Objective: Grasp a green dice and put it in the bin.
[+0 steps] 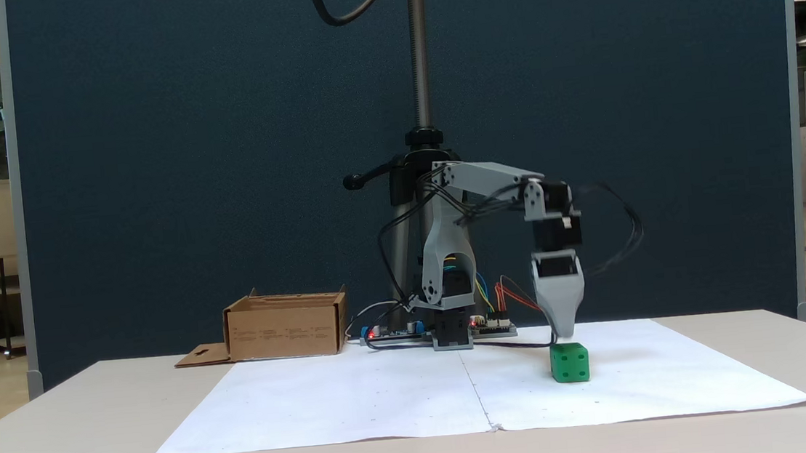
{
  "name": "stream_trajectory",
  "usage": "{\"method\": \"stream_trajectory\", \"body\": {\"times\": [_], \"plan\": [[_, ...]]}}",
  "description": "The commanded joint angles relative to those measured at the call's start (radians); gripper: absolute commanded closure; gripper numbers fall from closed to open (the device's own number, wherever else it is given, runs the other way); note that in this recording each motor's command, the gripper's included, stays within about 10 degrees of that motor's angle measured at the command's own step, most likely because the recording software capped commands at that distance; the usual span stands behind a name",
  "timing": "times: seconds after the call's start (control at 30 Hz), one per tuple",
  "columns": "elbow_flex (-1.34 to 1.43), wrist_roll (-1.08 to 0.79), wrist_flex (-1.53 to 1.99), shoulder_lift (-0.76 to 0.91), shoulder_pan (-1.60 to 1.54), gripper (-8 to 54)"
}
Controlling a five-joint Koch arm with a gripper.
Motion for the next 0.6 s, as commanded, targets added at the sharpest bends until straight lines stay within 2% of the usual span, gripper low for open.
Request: {"method": "stream_trajectory", "body": {"times": [0.0,0.57], "plan": [[-0.014,0.000,-0.032,0.012,0.000,1.9],[0.008,0.000,-0.077,-0.080,0.017,2.0]]}}
